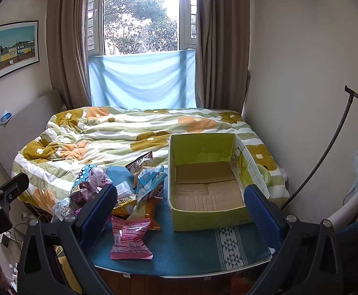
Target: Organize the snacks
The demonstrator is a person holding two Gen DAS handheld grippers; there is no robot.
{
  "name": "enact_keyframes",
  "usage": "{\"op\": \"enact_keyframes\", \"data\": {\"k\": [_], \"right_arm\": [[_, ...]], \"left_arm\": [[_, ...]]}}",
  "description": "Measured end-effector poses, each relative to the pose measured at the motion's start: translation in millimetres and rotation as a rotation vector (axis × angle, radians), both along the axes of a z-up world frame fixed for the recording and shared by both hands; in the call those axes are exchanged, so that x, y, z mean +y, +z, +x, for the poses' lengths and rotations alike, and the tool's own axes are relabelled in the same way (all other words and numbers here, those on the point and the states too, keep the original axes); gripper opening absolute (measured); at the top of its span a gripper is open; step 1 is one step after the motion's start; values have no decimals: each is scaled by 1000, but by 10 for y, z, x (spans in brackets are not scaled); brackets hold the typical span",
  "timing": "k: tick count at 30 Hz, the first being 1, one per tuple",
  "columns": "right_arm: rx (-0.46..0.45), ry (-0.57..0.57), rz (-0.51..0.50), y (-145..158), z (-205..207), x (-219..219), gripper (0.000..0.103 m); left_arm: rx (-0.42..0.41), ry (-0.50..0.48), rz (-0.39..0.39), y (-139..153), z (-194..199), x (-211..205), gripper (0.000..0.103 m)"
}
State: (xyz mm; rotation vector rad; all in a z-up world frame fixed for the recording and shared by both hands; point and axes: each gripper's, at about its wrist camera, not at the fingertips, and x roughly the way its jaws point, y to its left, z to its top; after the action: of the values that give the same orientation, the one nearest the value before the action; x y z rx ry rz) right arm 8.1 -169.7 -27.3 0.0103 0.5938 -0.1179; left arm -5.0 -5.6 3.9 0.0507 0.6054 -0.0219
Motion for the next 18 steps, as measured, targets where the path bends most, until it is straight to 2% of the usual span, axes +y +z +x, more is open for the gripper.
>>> {"op": "enact_keyframes", "data": {"k": [18], "right_arm": [[4,3,4,-6,23,17,103]], "left_arm": [[20,-2,-1,-29,46,18,103]]}}
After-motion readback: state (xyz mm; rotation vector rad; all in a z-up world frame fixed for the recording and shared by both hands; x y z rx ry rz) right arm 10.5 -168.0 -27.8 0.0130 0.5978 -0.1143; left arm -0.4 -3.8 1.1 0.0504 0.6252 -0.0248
